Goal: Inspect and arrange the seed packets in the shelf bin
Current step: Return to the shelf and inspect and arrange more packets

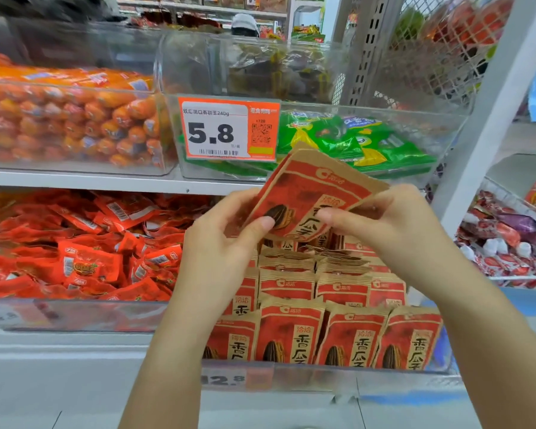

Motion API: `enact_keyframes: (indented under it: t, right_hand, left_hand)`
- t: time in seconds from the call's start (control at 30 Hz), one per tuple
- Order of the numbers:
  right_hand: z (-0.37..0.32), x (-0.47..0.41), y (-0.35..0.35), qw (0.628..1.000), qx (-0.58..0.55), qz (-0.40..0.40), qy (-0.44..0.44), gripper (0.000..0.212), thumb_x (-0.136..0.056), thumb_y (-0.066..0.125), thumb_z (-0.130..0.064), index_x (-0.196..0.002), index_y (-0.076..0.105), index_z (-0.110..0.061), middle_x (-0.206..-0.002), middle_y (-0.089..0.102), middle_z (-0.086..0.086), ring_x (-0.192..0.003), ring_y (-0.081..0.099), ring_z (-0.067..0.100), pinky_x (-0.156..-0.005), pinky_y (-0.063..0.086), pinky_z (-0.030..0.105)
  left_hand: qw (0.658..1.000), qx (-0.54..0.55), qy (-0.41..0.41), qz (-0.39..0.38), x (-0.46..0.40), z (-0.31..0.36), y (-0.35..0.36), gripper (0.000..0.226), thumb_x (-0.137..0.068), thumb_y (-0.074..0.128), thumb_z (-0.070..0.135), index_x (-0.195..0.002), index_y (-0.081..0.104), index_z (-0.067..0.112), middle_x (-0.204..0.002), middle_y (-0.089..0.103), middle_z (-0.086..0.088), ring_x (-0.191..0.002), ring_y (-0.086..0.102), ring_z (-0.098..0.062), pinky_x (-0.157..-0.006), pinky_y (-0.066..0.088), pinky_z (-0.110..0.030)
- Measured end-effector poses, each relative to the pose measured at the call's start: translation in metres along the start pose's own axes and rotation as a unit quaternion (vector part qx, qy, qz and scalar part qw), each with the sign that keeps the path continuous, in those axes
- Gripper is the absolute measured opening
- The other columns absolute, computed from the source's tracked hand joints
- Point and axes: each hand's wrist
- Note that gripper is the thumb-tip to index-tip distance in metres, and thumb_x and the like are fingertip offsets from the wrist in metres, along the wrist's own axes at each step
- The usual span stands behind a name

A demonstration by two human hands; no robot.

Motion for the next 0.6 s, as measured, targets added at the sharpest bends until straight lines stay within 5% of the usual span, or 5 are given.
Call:
enact_keyframes:
  t: [0.07,0.2,0.33,0.6]
  right_hand:
    - [0.006,-0.002,0.000,0.997,0.062,0.029,-0.038,0.017,-0.078,0.069,-0.043,-0.077,0.076,-0.027,-0.062,0.062,0.014,-0.053,0.041,0.015,-0.057,0.035,0.033]
    - [0.025,0.004,0.001,0.987,0.102,0.084,-0.087,0.020,-0.087,0.064,-0.029,-0.069,0.070,-0.024,-0.046,0.044,-0.011,-0.045,0.035,0.006,-0.047,0.025,0.016]
    - [0.040,0.007,0.012,0.990,0.090,0.075,-0.084,0.024,-0.089,0.066,-0.005,-0.078,0.069,-0.027,-0.045,0.046,-0.032,-0.051,0.050,-0.012,-0.053,0.034,0.004]
    - [0.079,-0.021,0.028,0.991,0.131,-0.006,0.032,0.014,-0.092,0.067,-0.023,-0.101,0.078,-0.023,-0.052,0.054,-0.035,-0.059,0.051,-0.019,-0.058,0.037,0.005]
  left_hand:
    - [0.996,-0.087,-0.018,-0.007,-0.001,-0.005,-0.003,0.031,-0.094,0.061,0.036,-0.125,0.062,0.035,-0.108,0.071,0.015,-0.095,0.066,0.001,-0.095,0.050,-0.036]
    - [0.954,-0.270,-0.085,-0.101,0.000,-0.012,-0.010,0.045,-0.097,0.045,0.050,-0.137,0.052,0.033,-0.129,0.064,0.007,-0.120,0.057,-0.014,-0.099,0.046,-0.035]
    - [0.923,-0.302,-0.109,-0.211,0.002,-0.017,-0.007,0.050,-0.097,0.038,0.056,-0.144,0.041,0.041,-0.143,0.052,0.011,-0.132,0.047,-0.012,-0.106,0.042,-0.037]
    - [0.894,-0.343,-0.116,-0.265,0.000,-0.019,-0.006,0.051,-0.097,0.040,0.057,-0.146,0.030,0.050,-0.138,0.056,0.008,-0.133,0.045,-0.018,-0.109,0.040,-0.036]
Point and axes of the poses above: each hand's wrist, its own x-axis away from the middle knuckle, its own y-axis out of the palm, z = x × y
